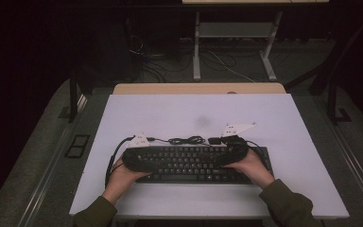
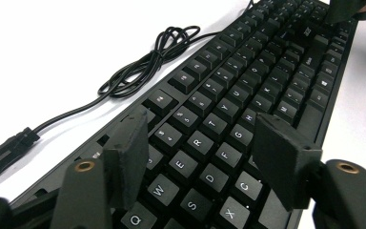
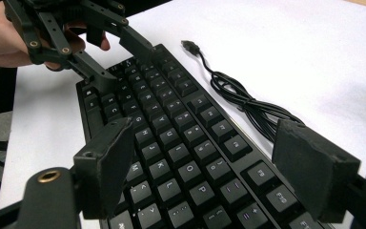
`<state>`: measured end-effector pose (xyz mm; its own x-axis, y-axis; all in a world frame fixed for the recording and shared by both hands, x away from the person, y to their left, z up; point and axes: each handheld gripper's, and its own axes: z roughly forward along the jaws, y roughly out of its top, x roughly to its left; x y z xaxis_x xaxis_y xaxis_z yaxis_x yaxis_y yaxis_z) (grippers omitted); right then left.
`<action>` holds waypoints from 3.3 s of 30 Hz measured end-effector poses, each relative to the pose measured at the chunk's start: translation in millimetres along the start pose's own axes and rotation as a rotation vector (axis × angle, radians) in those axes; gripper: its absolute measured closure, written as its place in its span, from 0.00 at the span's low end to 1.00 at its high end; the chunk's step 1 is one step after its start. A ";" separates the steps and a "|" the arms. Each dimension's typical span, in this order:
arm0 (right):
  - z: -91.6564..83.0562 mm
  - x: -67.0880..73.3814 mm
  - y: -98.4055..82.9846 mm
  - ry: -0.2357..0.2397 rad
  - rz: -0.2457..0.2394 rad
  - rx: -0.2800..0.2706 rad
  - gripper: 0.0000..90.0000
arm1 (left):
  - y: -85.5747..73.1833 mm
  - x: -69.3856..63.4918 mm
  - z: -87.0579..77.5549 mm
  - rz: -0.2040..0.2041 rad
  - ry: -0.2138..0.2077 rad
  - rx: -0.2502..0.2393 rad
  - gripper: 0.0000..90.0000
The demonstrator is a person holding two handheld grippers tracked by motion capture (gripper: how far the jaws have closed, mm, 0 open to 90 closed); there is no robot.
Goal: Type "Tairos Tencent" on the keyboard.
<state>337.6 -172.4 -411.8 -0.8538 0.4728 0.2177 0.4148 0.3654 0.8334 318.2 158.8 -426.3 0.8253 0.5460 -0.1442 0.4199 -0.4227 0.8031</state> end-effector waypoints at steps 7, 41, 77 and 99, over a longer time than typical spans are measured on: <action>3.6 2.5 -1.4 0.013 -0.004 0.007 0.27 | 1.3 -4.6 -1.9 0.005 -0.009 -0.009 0.40; 46.2 37.7 -1.5 0.148 -0.094 0.134 0.99 | -0.4 -2.6 2.5 0.020 0.016 0.002 0.28; 65.0 44.2 -8.3 0.123 -0.114 0.195 0.99 | 0.0 -4.1 3.0 0.020 0.013 -0.002 0.28; 41.9 27.8 -2.0 0.092 -0.073 0.109 0.68 | -0.7 -6.1 -3.8 0.015 -0.017 0.001 0.50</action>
<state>326.2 -126.4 -428.8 -0.9060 0.3682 0.2087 0.3782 0.4831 0.7896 311.5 158.5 -423.8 0.8377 0.5274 -0.1422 0.4081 -0.4313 0.8046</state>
